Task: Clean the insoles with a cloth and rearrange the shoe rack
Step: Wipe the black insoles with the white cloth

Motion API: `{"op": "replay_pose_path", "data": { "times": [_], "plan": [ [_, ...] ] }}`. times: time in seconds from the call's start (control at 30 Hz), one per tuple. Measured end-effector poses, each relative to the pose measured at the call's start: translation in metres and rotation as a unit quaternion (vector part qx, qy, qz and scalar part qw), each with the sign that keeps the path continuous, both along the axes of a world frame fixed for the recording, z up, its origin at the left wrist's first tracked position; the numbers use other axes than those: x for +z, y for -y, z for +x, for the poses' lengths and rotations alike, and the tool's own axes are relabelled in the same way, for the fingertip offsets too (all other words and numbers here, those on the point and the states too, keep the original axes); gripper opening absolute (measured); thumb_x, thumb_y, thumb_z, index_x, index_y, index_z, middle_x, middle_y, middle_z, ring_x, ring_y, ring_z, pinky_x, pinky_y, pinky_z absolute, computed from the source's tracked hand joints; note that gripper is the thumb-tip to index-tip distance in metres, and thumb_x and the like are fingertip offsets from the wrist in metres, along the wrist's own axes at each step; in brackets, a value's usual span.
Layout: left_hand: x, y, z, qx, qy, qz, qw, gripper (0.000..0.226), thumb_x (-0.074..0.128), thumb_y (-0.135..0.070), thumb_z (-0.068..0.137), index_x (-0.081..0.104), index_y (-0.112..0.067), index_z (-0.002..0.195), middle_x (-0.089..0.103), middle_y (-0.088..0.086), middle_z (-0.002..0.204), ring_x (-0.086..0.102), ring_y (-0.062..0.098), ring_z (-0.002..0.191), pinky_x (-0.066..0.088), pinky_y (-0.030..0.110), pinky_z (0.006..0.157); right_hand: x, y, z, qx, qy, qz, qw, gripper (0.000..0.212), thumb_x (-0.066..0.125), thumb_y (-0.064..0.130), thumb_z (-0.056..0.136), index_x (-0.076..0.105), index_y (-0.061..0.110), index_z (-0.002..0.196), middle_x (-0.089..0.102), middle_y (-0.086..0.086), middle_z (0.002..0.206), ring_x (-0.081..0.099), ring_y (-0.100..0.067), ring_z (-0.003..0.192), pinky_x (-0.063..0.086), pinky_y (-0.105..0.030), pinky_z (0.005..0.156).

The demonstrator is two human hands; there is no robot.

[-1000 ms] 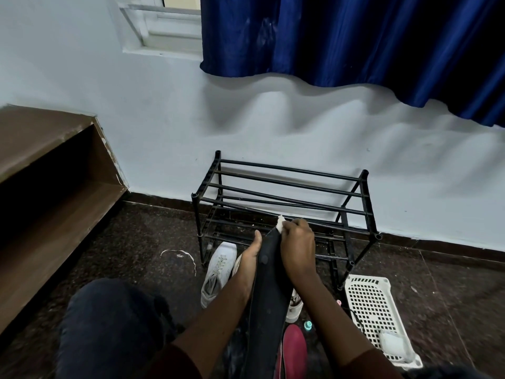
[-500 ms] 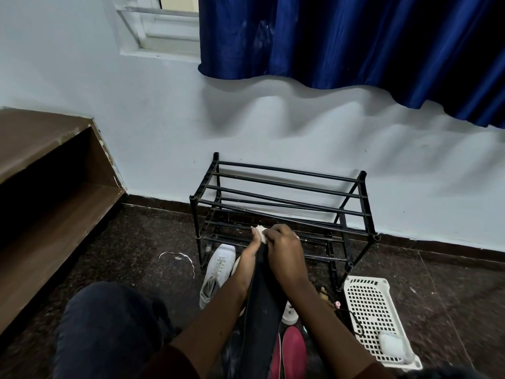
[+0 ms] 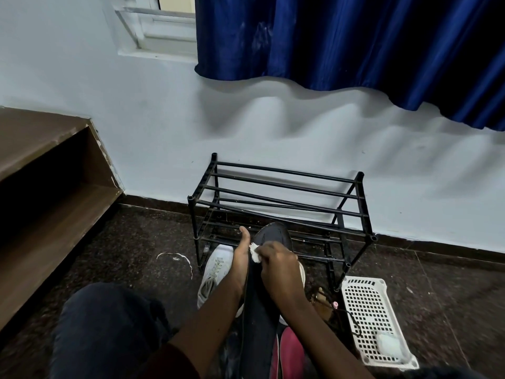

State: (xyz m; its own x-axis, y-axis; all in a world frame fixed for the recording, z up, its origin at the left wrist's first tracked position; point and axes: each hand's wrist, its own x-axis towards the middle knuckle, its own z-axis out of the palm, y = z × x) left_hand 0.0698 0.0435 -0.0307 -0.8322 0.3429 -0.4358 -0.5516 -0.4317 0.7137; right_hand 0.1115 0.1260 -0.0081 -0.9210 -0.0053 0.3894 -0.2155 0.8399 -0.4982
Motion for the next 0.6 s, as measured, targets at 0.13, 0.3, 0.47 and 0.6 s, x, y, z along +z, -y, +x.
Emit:
{"op": "replay_pose_path", "data": {
  "times": [0.13, 0.3, 0.47, 0.6],
  "plan": [
    [0.005, 0.002, 0.009, 0.003, 0.055, 0.102, 0.993, 0.067, 0.04, -0.061, 0.088, 0.063, 0.002, 0.095, 0.063, 0.016, 0.092, 0.065, 0.022, 0.084, 0.051, 0.03, 0.077, 0.0, -0.003, -0.002, 0.005, -0.002, 0.02, 1.0, 0.024, 0.072, -0.012, 0.056, 0.071, 0.008, 0.069, 0.064, -0.004, 0.069, 0.061, -0.021, 0.058, 0.045, -0.022, 0.048],
    [0.009, -0.007, 0.012, 0.037, 0.049, 0.125, 0.99, 0.063, 0.034, -0.049, 0.096, 0.074, -0.003, 0.082, 0.068, 0.014, 0.081, 0.069, 0.023, 0.072, 0.052, 0.03, 0.069, 0.012, -0.015, -0.023, -0.039, -0.026, 0.059, 0.997, 0.011, 0.062, -0.003, 0.064, 0.068, 0.005, 0.068, 0.065, -0.008, 0.076, 0.058, -0.03, 0.065, 0.045, -0.025, 0.048],
    [0.004, -0.005, 0.007, 0.04, 0.054, 0.13, 0.989, 0.07, 0.029, -0.049, 0.097, 0.076, 0.0, 0.082, 0.072, 0.018, 0.084, 0.071, 0.026, 0.071, 0.058, 0.029, 0.06, 0.015, -0.023, -0.036, -0.071, -0.015, 0.043, 0.996, 0.018, 0.063, -0.011, 0.065, 0.069, 0.004, 0.071, 0.065, -0.01, 0.074, 0.058, -0.033, 0.068, 0.046, -0.032, 0.054],
    [0.003, -0.003, 0.007, 0.034, 0.058, 0.135, 0.989, 0.068, 0.034, -0.055, 0.093, 0.075, -0.001, 0.083, 0.071, 0.017, 0.085, 0.07, 0.027, 0.073, 0.056, 0.031, 0.068, 0.006, -0.015, -0.017, -0.067, -0.016, 0.038, 0.997, 0.022, 0.066, -0.008, 0.058, 0.071, 0.011, 0.068, 0.067, -0.004, 0.075, 0.06, -0.031, 0.062, 0.044, -0.034, 0.058]
  ]
}}
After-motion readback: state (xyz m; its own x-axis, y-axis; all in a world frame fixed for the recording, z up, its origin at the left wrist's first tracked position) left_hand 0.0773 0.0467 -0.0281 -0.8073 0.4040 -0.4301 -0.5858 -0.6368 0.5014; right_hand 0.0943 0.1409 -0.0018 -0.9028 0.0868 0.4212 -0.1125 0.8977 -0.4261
